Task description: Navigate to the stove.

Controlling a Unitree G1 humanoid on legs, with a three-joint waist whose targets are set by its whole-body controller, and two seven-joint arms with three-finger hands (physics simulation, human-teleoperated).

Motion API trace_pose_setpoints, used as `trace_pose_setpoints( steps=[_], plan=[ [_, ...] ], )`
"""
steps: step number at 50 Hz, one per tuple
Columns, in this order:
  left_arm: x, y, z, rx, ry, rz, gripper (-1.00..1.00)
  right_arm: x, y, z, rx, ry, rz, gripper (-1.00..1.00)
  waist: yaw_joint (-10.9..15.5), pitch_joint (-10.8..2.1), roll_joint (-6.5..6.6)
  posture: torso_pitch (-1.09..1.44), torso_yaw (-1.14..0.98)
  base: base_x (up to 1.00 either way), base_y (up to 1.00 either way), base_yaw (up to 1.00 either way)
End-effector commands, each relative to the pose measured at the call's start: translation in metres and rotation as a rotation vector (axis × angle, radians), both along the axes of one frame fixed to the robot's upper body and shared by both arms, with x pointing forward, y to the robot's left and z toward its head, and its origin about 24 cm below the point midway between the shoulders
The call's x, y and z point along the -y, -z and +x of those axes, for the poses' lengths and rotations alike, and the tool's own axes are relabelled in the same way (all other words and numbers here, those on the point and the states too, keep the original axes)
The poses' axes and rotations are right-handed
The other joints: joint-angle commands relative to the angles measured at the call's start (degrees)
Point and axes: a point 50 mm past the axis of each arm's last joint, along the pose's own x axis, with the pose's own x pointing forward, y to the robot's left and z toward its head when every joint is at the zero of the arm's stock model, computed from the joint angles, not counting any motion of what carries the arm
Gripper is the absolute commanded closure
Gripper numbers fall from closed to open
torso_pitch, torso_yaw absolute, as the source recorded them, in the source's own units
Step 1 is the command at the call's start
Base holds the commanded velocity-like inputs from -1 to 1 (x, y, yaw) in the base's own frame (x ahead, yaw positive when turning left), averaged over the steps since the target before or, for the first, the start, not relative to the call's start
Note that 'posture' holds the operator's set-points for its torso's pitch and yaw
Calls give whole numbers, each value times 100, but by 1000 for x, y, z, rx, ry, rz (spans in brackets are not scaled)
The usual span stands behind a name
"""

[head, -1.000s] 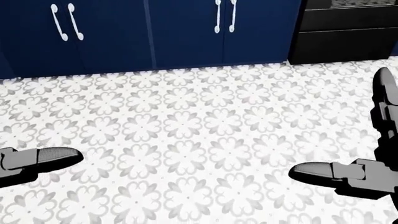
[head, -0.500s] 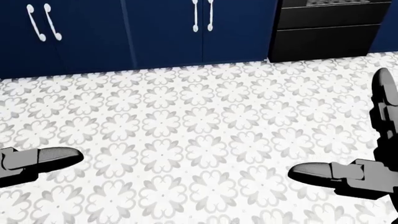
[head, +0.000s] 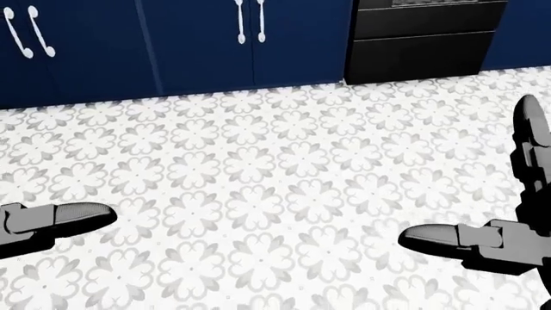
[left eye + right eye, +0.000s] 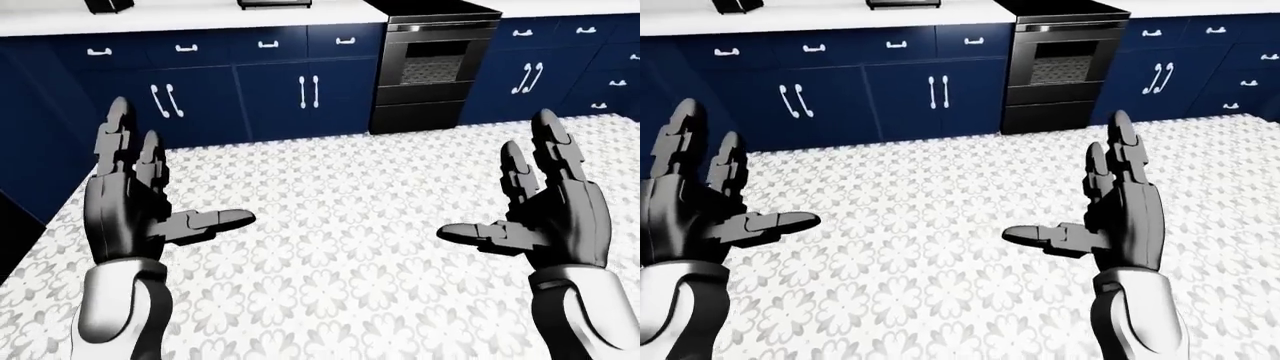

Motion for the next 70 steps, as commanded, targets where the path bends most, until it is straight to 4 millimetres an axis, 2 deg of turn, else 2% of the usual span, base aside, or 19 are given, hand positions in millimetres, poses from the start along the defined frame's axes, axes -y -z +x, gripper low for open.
trace_pose_setpoints(
  steps=[1, 4, 5, 9, 14, 16, 17, 28, 32, 41, 43, 45, 46, 48, 53, 57, 66, 68, 70],
  plan=[
    [0, -10, -4, 68, -4, 17, -100, -2, -10, -3, 69, -10, -15, -100, 8, -55, 1, 0, 0, 0, -29, 0],
    [1, -10, -4, 67, -5, 16, -100, -3, -10, -3, 71, -11, -16, -100, 9, -151, 376, 0, 0, 0, -30, 0],
    [1, -10, -4, 67, -4, 16, -100, -3, -10, -3, 71, -11, -15, -100, 72, -103, 170, 0, 0, 0, -30, 0],
    [1, -9, -4, 65, -4, 16, -100, -3, -10, -3, 71, -11, -15, -100, 26, -201, 208, 0, 0, 0, -30, 0],
    [1, -8, -4, 65, -4, 15, -100, -3, -10, -4, 74, -9, -13, -100, 41, -127, -159, 0, 0, 0, -29, 0],
    [0, -9, -5, 65, -5, 14, -100, -3, -10, -5, 74, -8, -13, -100, 12, -249, -618, 0, 0, 0, -24, 0],
    [0, -8, -5, 65, -5, 14, -100, -3, -10, -5, 74, -9, -13, -100, -16, -224, -484, 0, 0, 0, -16, 0],
    [0, -8, -3, 65, -5, 17, -100, -3, -11, -4, 74, -10, -12, -100, 0, -67, -54, 0, 0, 0, -17, 0],
    [-2, -8, -2, 65, -7, 16, -100, -5, -11, -1, 75, -13, -12, -100, -4, -156, 343, 0, 0, 0, -16, 0],
    [-1, -2, 4, 61, -8, 20, -100, -6, -8, 3, 72, -20, -13, -100, -6, -138, -7, 0, 0, 0, -16, 0],
    [2, -1, 3, 60, -8, 22, -100, -7, -7, 3, 68, -22, -15, -100, 10, -150, -199, 0, 0, 0, -17, 0],
    [5, -1, 0, 60, -7, 21, -100, -6, -7, 3, 69, -23, -16, -100, -8, -253, -618, 0, 0, 0, -16, 0],
    [5, -1, 0, 61, -7, 22, -100, -6, -6, 3, 70, -22, -16, -100, -57, -185, -370, 0, 0, 0, -16, 0],
    [5, 0, 0, 61, -8, 23, -100, -5, -5, 0, 68, -25, -18, -100, -55, -146, -397, 0, 0, 0, -17, 0],
    [1, 0, -2, 61, -11, 18, -100, -5, -5, -4, 65, -24, -20, -100, -28, -70, -97, 0, 0, 0, -17, 0],
    [-1, -3, 0, 61, -12, 17, -100, -6, -7, -3, 65, -23, -19, -100, -29, -121, 309, 0, 0, 0, -16, 0],
    [-1, -4, -1, 58, -10, 20, -100, -8, -8, -3, 66, -22, -21, -100, -18, -128, -3, 0, 0, 0, -16, 0],
    [0, -4, -1, 58, -7, 22, -100, -8, -8, -2, 65, -22, -21, -100, -5, -135, -206, 0, 0, 0, -16, 0],
    [0, -4, -1, 58, -7, 21, -100, -8, -8, -2, 65, -22, -21, -100, -28, -248, -617, 0, 0, 0, -16, 0]
  ],
)
